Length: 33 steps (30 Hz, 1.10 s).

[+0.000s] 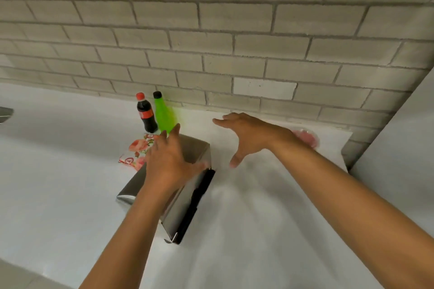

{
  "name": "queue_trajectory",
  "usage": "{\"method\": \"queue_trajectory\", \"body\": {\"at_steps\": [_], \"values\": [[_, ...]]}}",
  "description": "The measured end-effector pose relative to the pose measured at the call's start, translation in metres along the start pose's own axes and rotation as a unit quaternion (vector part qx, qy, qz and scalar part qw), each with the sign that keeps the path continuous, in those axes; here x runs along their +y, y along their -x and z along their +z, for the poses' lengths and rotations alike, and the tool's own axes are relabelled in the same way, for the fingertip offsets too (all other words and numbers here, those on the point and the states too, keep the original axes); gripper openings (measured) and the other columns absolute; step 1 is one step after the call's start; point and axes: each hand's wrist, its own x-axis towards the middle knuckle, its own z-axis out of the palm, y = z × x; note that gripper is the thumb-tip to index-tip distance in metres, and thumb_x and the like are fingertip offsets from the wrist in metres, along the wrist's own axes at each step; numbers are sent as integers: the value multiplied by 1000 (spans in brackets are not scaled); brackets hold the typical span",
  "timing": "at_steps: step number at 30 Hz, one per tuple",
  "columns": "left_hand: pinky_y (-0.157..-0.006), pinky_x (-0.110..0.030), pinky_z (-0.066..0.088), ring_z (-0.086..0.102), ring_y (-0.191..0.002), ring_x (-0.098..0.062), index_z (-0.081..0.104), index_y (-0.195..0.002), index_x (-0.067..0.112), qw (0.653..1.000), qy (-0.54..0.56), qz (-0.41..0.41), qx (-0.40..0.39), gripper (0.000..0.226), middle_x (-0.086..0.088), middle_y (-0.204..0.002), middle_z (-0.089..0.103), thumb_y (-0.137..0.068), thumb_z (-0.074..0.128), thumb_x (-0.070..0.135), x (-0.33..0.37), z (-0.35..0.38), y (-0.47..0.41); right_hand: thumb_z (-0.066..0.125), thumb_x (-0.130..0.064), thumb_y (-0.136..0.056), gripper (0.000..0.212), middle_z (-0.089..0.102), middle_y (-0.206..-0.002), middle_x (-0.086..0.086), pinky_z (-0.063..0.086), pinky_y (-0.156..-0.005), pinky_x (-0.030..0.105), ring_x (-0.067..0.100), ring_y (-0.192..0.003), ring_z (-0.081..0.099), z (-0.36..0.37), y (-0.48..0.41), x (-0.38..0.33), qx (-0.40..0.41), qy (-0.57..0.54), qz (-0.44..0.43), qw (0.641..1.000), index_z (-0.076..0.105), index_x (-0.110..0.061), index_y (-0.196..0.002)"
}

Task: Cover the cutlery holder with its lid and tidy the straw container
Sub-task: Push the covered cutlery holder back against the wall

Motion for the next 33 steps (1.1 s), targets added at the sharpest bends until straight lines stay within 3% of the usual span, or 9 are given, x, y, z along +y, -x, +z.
{"method": "queue_trajectory", "body": {"at_steps": [8,13,19,24,27,30,33], "values": [[-127,-66,14,-6,-162,-39,-16,-162,37,998,-12,-51,-40,158,-9,-177,-10,-48,80,89,-87,-4,47,104,-34,-49,156,-8,-174,-9,26,-124,46,21,-159,1,13,-52,-110,-73,98,-55,991,-1,-46,-163],[-126,-66,11,-18,-161,-40,-18,-160,35,996,-5,-57,-70,154,-7,-174,-23,-52,79,85,-98,9,66,105,-28,-48,158,-9,-174,-4,30,-122,48,21,-159,-2,22,-70,-140,-111,171,-62,977,-3,-43,-163],[-123,-60,27,-4,-161,-40,-4,-166,26,996,-32,-58,-62,139,-12,-175,-5,-63,76,73,-96,13,67,102,-25,-49,151,0,-174,-6,37,-118,48,21,-158,5,24,-80,-156,-150,240,-63,957,6,-41,-164],[-113,-52,36,23,-148,-35,-1,-165,30,996,-56,-41,-63,138,-11,-164,14,-59,75,73,-98,16,62,103,-27,-42,145,30,-157,-6,55,-95,46,26,-132,42,18,-82,-166,-161,269,-57,948,20,-36,-160],[-111,-51,35,23,-147,-33,1,-165,34,996,-56,-23,-60,137,-10,-165,15,-57,74,74,-104,17,56,103,-25,-43,142,33,-151,-5,56,-82,42,26,-125,45,17,-81,-166,-158,270,-44,949,21,-34,-158],[-114,-53,33,18,-151,-33,1,-166,37,996,-52,5,-78,137,-9,-169,10,-57,76,73,-111,17,46,102,-27,-43,139,36,-147,-5,44,-62,34,25,-120,46,17,-78,-159,-149,261,-24,953,22,-35,-156],[-115,-52,31,12,-152,-32,0,-166,40,992,-49,41,-107,138,-6,-170,8,-56,78,73,-115,15,33,102,-31,-42,139,36,-144,-6,46,-62,35,25,-116,48,16,-73,-148,-145,242,0,959,23,-36,-156]]}}
